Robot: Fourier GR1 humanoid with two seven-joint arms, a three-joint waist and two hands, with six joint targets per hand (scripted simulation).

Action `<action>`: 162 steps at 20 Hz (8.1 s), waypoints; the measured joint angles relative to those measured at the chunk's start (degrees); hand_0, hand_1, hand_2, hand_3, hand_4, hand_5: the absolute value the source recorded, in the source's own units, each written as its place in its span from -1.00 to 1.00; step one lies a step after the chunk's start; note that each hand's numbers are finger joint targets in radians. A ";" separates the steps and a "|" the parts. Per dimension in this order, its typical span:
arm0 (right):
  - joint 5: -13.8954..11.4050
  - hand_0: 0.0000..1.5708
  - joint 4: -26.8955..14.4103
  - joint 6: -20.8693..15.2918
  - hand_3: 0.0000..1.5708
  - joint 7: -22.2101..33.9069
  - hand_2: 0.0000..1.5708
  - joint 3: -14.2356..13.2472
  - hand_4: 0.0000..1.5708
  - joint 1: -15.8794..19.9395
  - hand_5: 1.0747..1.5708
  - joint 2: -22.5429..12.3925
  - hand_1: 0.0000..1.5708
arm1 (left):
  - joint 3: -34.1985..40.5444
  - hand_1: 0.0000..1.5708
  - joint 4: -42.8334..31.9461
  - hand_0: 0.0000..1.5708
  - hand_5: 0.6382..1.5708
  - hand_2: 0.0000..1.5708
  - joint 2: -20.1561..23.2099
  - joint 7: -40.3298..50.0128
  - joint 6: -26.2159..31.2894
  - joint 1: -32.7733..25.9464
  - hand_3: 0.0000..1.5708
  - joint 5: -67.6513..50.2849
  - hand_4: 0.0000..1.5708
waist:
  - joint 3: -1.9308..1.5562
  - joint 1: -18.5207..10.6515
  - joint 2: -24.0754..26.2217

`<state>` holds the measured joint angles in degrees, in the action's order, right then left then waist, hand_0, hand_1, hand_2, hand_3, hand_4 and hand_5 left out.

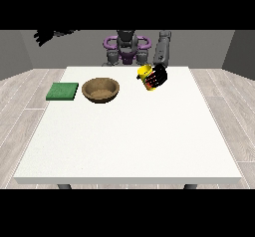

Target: Pick the cup and pour the ball into the bowl, then pick the bowl and place it on the pad

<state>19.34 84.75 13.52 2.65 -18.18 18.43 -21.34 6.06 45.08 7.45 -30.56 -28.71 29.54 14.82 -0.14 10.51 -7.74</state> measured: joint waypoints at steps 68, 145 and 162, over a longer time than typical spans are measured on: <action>1.99 -1.00 -16.50 -0.93 -0.60 -0.05 -1.00 -3.21 -0.33 -0.58 0.99 -0.25 -1.00 | -36.54 -0.90 -0.19 -0.90 0.98 0.78 -3.47 49.37 17.51 20.14 1.00 71.45 0.01 | 0.29 -11.89 11.91; 1.29 1.00 -53.11 -16.31 0.49 -11.85 1.00 -5.38 0.21 14.54 0.69 -1.45 1.00 | -14.71 -1.00 39.61 -1.00 0.53 -1.00 -2.91 17.46 23.08 -22.75 -1.00 -8.55 0.48 | 0.20 -16.44 1.97; 5.67 0.97 -53.53 -7.90 -0.09 -9.51 1.00 -8.34 0.11 10.51 0.76 -10.57 0.97 | -13.59 -1.00 32.91 -1.00 0.54 -1.00 -5.92 9.78 22.09 -22.02 -1.00 -6.32 0.49 | 0.10 -15.14 -1.34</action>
<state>25.01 31.23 5.63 -6.86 -26.52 28.93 -31.91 -7.53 77.99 1.53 -20.78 -6.62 7.52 8.50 -0.04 -4.63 -9.08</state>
